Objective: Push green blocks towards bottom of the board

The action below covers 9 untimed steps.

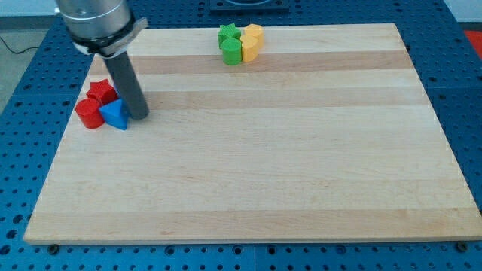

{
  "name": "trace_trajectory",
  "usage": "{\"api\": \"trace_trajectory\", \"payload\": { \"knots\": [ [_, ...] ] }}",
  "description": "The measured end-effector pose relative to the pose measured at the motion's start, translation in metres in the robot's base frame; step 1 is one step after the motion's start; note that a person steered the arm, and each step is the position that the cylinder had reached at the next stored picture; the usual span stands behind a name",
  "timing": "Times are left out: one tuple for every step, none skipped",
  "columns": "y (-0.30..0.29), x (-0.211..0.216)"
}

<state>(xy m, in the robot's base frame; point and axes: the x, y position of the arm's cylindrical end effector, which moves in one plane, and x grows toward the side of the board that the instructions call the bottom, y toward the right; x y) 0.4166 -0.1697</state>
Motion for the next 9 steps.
{"api": "trace_trajectory", "payload": {
  "knots": [
    [0.085, 0.001],
    [0.166, 0.002],
    [0.235, -0.002],
    [0.294, -0.044],
    [0.322, -0.112],
    [0.325, -0.171],
    [0.307, -0.221],
    [0.301, -0.225],
    [0.267, -0.225]
  ]
}}
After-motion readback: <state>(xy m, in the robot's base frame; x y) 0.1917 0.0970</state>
